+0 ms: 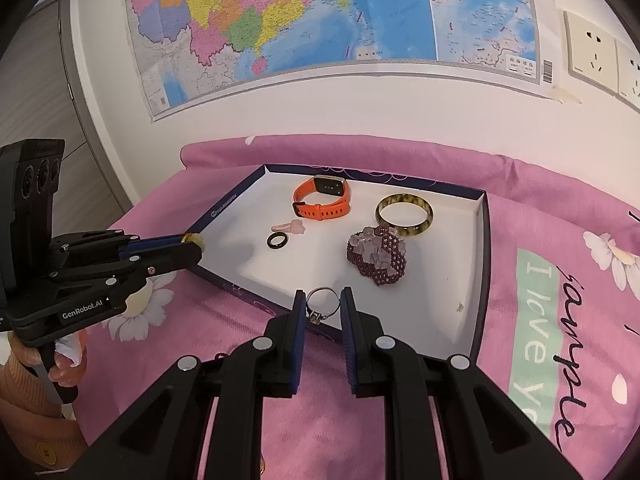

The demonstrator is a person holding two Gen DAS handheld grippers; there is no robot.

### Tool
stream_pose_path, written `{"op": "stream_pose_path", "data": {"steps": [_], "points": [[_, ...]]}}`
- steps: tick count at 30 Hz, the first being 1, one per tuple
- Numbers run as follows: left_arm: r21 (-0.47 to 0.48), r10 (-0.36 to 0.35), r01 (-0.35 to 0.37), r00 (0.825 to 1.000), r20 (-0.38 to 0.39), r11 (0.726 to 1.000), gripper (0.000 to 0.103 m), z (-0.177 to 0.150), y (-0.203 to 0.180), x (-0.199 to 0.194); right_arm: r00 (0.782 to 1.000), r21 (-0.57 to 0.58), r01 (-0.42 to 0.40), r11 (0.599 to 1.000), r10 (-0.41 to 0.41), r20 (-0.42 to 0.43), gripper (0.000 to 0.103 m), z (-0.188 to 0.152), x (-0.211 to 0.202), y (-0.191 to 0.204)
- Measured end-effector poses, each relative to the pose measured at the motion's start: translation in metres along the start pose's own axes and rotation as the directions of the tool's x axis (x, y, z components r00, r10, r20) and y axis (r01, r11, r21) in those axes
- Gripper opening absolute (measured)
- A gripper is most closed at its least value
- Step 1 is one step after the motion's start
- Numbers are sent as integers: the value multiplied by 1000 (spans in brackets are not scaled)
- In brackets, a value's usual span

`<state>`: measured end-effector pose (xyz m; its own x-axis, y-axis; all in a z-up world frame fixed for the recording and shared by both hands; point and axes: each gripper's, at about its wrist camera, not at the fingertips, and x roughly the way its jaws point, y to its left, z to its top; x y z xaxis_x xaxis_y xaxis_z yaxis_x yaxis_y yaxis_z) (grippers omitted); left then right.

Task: Organize jewelry
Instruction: 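Carry the green-stone ring with the left tool while the right tool carries the silver ring toward the box, then lower the green-stone ring with the left tool while the right tool lowers the silver ring into the box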

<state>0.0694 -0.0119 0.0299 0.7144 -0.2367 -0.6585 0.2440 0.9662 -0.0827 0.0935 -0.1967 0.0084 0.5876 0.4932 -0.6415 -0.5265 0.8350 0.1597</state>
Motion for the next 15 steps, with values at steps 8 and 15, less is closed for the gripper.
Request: {"op": "stream_pose_path", "data": {"steps": [8,15], "points": [[0,2,-2,1000,-6,1000,13,2,0,5,1000,-1,0,1000,0,-1,15,2,2,-2],[0,3,-3,1000,-12,1000,13,4,0,10,1000,-4,5,1000,-5,-2,15,6,5,-3]]}}
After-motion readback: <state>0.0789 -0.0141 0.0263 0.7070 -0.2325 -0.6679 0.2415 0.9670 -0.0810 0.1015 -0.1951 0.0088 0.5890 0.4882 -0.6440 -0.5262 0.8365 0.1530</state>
